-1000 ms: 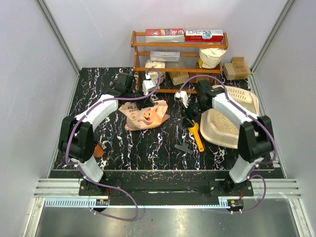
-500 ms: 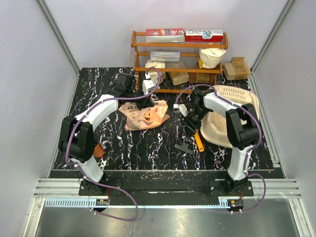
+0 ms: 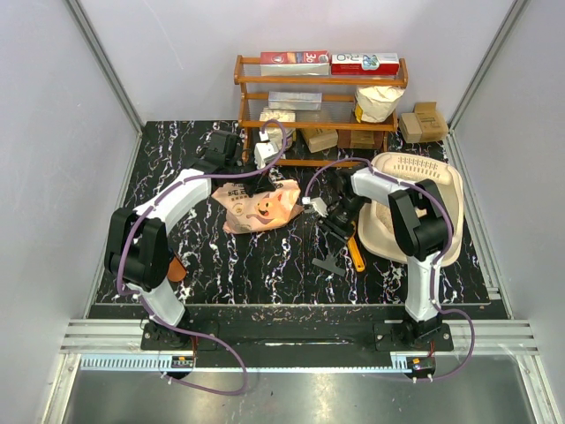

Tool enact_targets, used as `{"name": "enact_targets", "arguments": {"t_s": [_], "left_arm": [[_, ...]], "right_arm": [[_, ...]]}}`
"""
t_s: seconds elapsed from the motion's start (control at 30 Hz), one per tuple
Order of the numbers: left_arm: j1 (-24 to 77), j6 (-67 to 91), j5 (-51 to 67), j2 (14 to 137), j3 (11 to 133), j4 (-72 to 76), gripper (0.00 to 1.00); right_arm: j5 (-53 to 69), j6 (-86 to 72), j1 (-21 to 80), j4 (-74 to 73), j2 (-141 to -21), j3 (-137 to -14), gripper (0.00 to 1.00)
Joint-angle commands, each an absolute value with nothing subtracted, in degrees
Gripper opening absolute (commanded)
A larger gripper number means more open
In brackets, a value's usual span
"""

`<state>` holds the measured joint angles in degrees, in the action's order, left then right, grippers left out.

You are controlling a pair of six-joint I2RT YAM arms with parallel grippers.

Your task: Fill the litter box with clean litter

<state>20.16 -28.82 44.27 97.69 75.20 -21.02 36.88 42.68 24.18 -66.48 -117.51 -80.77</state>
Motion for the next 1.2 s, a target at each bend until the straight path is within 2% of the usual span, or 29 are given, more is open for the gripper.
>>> {"name": "enact_targets", "arguments": {"t_s": [0.0,0.43,0.53,0.57,0.67,1.03,1.17], "left_arm": [[20.3,-28.2,45.2,96.5,77.9,-19.2,0.0],[20.4,-27.7,45.0,97.7,80.2,-20.8,0.0],[20.4,-27.4,45.2,97.9,80.3,-20.8,0.0],[20.3,-27.2,45.3,97.9,80.3,-20.8,0.0],[20.4,-26.9,46.2,97.8,79.9,-20.8,0.0],[20.4,-27.7,48.1,96.9,77.2,-20.7,0.0],[20.5,-27.7,48.1,96.8,77.2,-20.6,0.01]], "right_arm": [[37.2,44.3,25.0,-68.6,-117.5,-81.7,0.35],[39.5,44.0,25.1,-69.3,-120.3,-81.5,0.27],[39.3,44.1,25.1,-69.1,-120.1,-81.3,0.15],[39.1,44.3,25.1,-68.9,-119.8,-81.4,0.06],[38.1,46.7,24.9,-67.9,-116.8,-81.6,0.01],[37.5,61.7,23.4,-70.8,-105.3,-91.7,0.0],[38.6,62.1,23.4,-66.5,-103.6,-95.1,0.0]]}}
